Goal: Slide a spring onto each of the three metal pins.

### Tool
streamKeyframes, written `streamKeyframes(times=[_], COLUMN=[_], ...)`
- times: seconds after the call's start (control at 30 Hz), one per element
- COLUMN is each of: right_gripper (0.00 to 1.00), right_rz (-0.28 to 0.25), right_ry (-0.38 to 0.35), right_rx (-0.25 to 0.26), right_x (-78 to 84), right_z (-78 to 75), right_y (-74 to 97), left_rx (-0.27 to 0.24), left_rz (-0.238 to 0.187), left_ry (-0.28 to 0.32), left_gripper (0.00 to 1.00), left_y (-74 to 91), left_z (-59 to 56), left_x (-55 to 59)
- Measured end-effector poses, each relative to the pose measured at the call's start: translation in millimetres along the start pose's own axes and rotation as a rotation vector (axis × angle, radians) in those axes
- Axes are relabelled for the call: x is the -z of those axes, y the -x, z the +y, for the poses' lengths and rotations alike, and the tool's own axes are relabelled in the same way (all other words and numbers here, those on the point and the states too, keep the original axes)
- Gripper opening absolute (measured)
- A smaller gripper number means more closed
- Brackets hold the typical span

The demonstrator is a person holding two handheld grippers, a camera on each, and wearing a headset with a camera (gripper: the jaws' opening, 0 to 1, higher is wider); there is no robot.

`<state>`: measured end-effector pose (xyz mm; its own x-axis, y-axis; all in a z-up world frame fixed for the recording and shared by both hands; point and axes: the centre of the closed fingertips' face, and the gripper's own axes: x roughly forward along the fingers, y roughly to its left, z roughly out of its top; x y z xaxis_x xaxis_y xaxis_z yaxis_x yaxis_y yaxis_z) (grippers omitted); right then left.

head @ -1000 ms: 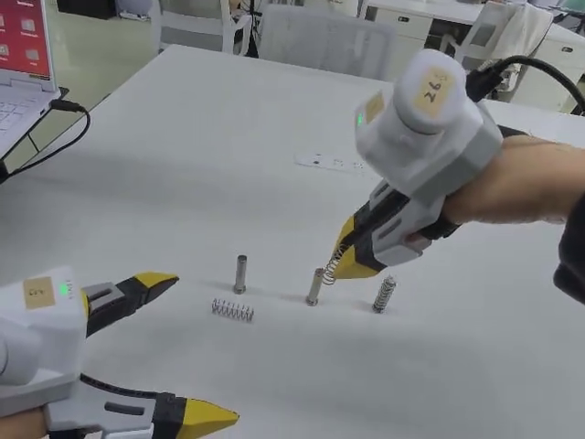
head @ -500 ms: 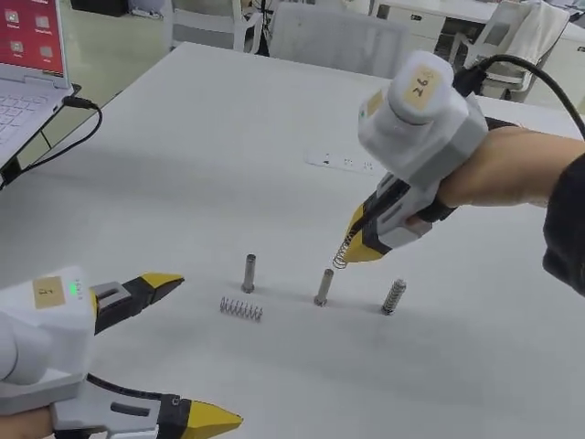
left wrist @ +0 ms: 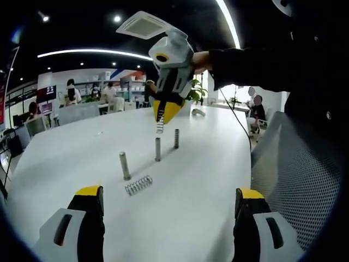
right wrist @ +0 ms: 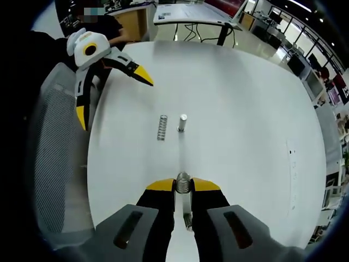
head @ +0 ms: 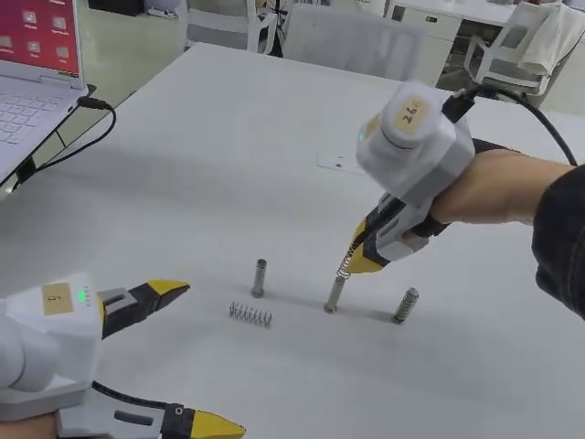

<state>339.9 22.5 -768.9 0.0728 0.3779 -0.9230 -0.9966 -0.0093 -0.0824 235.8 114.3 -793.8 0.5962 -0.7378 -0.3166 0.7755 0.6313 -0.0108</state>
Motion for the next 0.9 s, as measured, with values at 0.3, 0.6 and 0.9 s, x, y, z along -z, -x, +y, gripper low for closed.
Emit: streamKeyframes(times=[0.3,0.6,0.9], right_gripper=[0.08,0.08,0.08], right_rz=[0.015,0.024,0.033], right_ry=[-0.006,-0.008,-0.010], right_rx=[-0.009,-0.015,-0.020], right_x=[3.3,5.0,8.5], right_z=[-2.5,-3.7,-2.9], right_y=[-6.0,-10.3,-17.8], left_rx=[0.001,0.004,0.006], left_rz=[-0.001,0.003,0.006], left_ry=[0.010,0.015,0.016], left_gripper=[0.97,0.96,0.95], left_y=[-1.7,-2.0,-2.2], left_z=[0.5,1.3,1.2], left_x=[2.0,3.7,4.7])
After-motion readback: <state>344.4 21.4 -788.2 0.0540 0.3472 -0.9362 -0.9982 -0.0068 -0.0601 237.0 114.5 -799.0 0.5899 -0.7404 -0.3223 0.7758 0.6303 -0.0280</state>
